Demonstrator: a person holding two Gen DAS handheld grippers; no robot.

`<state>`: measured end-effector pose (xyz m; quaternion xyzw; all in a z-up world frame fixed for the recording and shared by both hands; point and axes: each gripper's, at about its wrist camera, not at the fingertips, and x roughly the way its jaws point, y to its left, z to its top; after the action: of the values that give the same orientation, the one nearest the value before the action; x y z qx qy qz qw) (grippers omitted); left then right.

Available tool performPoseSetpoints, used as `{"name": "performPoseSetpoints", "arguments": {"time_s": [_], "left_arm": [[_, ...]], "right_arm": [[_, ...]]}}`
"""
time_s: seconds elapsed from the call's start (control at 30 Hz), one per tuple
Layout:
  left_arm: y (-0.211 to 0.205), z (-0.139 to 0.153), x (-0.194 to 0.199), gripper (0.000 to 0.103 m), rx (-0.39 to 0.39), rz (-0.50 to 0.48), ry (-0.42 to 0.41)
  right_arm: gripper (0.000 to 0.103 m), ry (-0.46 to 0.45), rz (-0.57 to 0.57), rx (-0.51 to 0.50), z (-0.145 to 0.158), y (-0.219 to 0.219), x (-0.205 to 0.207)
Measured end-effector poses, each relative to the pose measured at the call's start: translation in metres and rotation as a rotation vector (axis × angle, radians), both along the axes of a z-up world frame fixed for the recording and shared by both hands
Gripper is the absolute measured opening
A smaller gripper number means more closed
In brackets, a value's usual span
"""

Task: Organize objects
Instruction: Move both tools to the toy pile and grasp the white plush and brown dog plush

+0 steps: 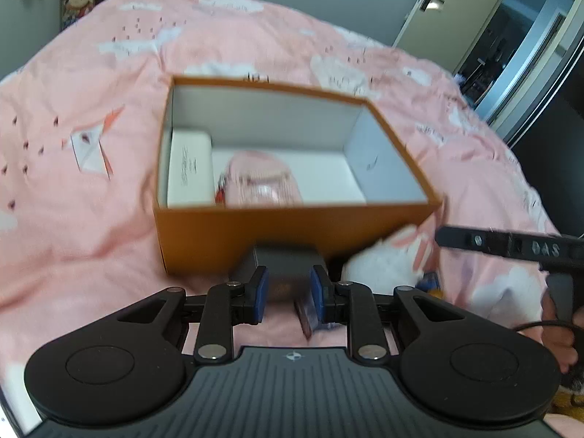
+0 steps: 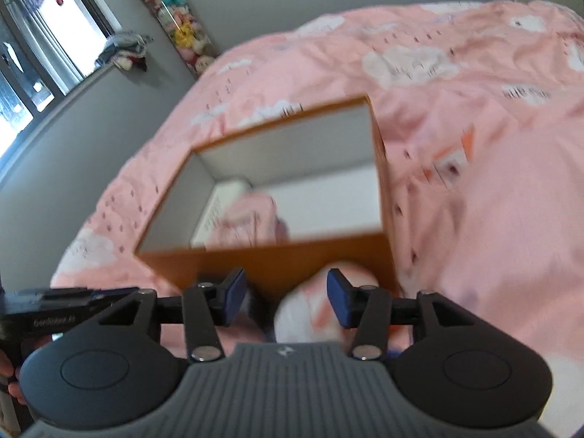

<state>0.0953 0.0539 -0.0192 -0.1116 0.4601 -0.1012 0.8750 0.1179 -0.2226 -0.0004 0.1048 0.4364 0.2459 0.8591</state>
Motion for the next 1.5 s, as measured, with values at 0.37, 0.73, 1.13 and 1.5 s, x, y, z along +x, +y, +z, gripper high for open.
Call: {"name": "performPoseSetpoints", "arguments": {"time_s": [0.37,0.73,1.13,1.5], "left_arm": [[-0.008,-0.019,-0.019,0.028,0.048,0.024,0.027],[-0.027,-0.016,-0.003,0.028,-0.039,-0.024,0.009],[-0.022,-0.010,-0.004,0.028,-0.090,0.016,0.025],[-0.033,-0.009,-0.011,0.028,-0.136,0.007,0.059]], "right_arm": [[0.051,0.074,0.136,-0.120,-0.040,0.049,-0.034],[0.063,-0.017,-0.114,-0.124,-0.014,0.000,0.010],[0.046,0.077,-0.040,-0.087,-0.034,0.008,0.019],[0.038,0.079,0.204,-0.144,-0.028,0.035,-0.054]]}}
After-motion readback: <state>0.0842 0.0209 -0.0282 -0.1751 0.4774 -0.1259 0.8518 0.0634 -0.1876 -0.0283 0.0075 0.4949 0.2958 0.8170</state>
